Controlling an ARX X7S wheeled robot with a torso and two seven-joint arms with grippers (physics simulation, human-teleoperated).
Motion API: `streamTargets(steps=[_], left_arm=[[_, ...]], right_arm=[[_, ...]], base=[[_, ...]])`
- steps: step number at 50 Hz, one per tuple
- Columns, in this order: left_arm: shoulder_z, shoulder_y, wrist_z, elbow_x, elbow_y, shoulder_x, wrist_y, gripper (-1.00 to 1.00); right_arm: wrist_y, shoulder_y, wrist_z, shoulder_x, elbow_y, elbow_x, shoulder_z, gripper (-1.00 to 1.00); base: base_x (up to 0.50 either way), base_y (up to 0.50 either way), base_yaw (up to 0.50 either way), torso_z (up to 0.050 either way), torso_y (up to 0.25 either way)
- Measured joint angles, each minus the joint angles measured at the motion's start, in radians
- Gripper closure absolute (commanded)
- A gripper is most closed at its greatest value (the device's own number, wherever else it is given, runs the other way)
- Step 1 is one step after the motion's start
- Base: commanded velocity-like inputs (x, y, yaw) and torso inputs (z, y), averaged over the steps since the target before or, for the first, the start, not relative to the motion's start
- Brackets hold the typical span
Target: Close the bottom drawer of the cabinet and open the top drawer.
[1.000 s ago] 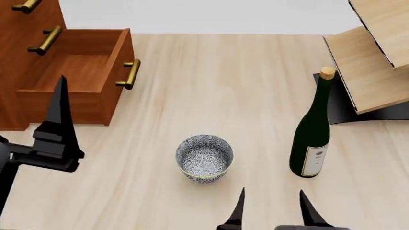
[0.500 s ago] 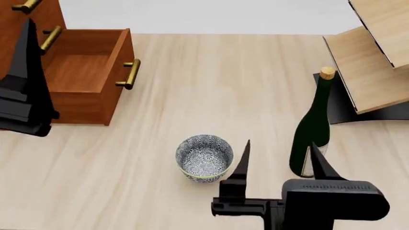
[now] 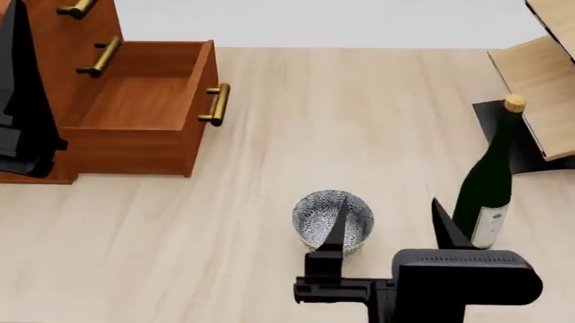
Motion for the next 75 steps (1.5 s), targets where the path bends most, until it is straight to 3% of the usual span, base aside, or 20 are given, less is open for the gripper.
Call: streamTargets(steps=[41, 55, 75], left_arm=[[0.009, -0.001, -0.024, -0.01, 0.005, -0.011, 0.004, -1.0], [0.012, -0.001, -0.032, -0.016, 0.006, -0.011, 0.009, -1.0], [0.022, -0.012, -0.039, -0.03, 0.007, -0.01, 0.009, -1.0]], right_arm=[[-0.021, -0.013, 0.01, 0.013, 0.006, 0.03, -0.017, -1.0], [-0.037, -0.023, 0.02, 0.013, 0.012, 0.05, -0.002, -1.0], [-0.047, -0.029, 0.029, 0.022, 0.015, 0.064, 0.002, -1.0]], base=[[0.0, 0.5, 0.0, 0.0, 0.0], [0.01, 0.0, 0.0, 0.0, 0.0], [0.29, 0.0, 0.0, 0.0, 0.0]])
